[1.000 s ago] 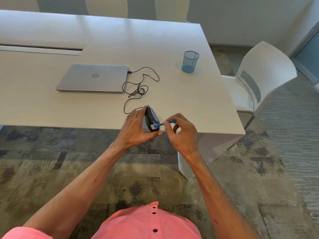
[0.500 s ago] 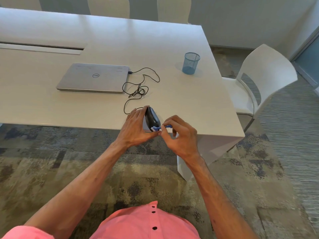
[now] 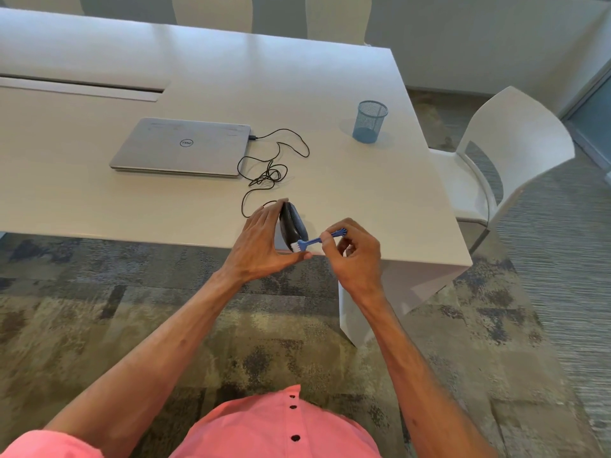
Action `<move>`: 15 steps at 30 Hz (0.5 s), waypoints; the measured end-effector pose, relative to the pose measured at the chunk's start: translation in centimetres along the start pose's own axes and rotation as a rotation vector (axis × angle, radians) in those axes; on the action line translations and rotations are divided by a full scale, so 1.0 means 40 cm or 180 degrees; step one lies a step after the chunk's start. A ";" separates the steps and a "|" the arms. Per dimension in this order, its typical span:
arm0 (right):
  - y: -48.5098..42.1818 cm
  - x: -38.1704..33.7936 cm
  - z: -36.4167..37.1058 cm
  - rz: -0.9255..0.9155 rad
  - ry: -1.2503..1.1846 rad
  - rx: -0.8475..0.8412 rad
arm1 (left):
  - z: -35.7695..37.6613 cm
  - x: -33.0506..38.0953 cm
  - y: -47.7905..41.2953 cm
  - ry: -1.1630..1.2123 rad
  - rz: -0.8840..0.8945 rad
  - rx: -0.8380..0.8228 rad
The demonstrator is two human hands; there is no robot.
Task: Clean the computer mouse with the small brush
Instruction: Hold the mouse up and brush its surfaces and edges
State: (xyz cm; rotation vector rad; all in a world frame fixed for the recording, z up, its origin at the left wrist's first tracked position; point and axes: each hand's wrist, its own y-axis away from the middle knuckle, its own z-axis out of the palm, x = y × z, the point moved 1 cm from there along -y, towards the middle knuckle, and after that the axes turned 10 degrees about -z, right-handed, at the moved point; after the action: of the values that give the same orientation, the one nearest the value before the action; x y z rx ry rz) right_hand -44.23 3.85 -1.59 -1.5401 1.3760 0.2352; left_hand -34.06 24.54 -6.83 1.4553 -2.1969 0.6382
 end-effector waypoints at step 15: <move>-0.034 -0.004 0.019 -0.0446 0.0328 -0.0002 | 0.003 -0.032 0.005 0.0329 0.0080 -0.0202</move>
State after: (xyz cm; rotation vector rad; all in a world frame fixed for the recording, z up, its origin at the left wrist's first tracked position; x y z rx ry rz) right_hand -42.81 4.29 -1.09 -1.6609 1.3403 0.0708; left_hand -33.80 25.46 -7.70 1.3351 -2.1394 0.6319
